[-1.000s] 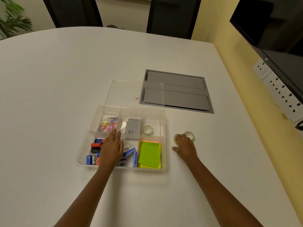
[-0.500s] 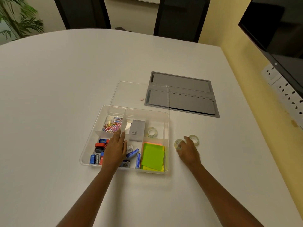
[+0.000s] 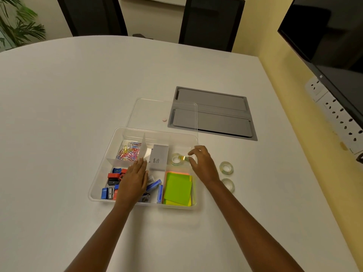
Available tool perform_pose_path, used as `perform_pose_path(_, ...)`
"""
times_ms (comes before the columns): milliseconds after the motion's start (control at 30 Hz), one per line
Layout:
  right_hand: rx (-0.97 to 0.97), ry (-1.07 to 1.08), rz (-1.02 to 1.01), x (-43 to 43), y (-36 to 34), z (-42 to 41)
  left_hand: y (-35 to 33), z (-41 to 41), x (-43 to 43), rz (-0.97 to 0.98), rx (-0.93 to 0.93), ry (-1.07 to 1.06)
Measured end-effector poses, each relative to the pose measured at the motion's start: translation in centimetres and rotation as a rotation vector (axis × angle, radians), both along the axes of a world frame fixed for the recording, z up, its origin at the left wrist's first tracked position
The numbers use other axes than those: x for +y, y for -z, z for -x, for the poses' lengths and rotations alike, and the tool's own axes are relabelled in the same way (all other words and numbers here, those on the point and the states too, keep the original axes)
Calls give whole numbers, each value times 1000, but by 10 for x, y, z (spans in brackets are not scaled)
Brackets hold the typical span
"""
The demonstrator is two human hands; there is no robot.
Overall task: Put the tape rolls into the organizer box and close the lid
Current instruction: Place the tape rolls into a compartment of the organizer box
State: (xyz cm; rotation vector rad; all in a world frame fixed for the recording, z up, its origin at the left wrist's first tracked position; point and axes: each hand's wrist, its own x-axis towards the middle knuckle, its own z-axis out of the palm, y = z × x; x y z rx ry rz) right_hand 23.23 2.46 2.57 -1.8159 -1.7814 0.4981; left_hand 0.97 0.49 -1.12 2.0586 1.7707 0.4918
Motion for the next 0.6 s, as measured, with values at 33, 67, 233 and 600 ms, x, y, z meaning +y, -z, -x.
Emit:
perform_pose_path(33,18,22,-12,-2,1,-2,0,0,0,-2,-5,0)
perform_pose_path(67,26,46,-29,-5,2,-6,0,0,0,-5,-9,-1)
perform_pose_path(233,-73,272,11,-37,22,-40,2,0,1,-5,-3,-4)
perform_pose_path(600,19,448,233,-61,30,-53,0,-1,0,-6,-11,-24)
